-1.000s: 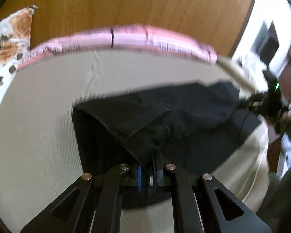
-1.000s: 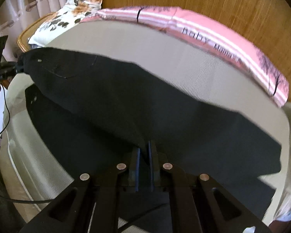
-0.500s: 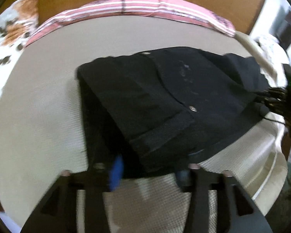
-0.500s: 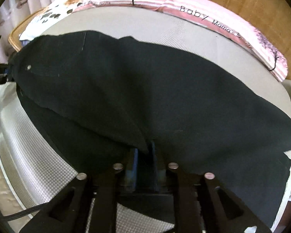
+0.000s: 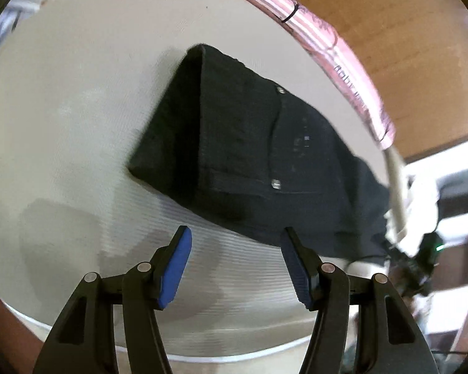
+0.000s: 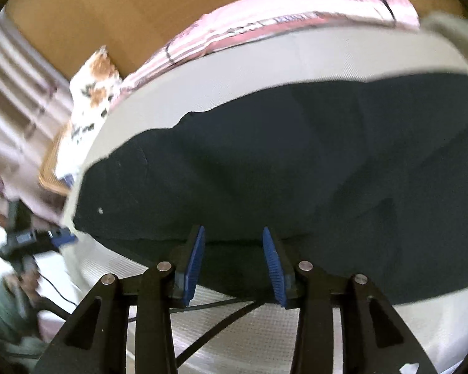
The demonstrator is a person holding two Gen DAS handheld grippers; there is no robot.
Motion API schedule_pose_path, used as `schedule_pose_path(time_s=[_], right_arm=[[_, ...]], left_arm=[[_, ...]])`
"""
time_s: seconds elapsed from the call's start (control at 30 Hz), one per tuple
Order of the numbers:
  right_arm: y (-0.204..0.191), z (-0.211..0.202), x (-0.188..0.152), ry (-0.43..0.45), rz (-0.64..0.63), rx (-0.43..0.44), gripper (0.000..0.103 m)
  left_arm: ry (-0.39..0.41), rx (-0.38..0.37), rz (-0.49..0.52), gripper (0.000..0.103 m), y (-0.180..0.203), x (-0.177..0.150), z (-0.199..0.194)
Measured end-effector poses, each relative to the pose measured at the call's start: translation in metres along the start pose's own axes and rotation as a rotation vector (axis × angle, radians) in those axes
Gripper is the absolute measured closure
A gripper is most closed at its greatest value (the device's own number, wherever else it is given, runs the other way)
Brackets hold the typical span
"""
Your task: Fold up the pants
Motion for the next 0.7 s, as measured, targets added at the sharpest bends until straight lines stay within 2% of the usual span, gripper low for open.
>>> schedule_pose_path(time_s=[0.1,0.3,0.47,0.53,0.57,0.63,0.7], right_arm=[[0.011,0.005,0.001,-0.012,0.082,0.027,0.066],[0.029,0.016,-0.003,-0.039,0.222,0.077,0.066],[0.048,0.022,-0.004,-0.041,0.302,0.085,0.065],[0.059,0.021,-0.006,-0.042,0.354,0.108,0.064],[0.064,0.021,-0.006,-0.044,0.378,0.122,0.064],[0.068,0.022,-0.005,-0.043,0.421,0.149,0.063],[0.069,0.024,-0.005,-0.041,0.440,0.160,0.062]], left_arm=[[0.038,-0.036,-0.083,0.043,0.003,0.000,0.007],[0.096,-0.027,-0.253,0.043,-0.018,0.008,0.016],[0.160,0.006,-0.279,0.045,-0.026,0.024,0.010],[0.196,0.029,-0.265,0.060,-0.025,0.029,0.006],[0.201,0.037,-0.255,0.062,-0.025,0.031,0.006],[0.218,0.038,-0.246,0.078,-0.025,0.035,0.003],[0.233,0.032,-0.235,0.083,-0.022,0.040,-0.001]])
Point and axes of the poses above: each gripper's, at about its wrist camera, not at the fingertips, and z roughly the way its jaws point, y to its right, x to its top, the point moved 6 cm from there along z, roughly the way its jaws point, and after that the axes turned 14 degrees about z, right-handed, at the moved point
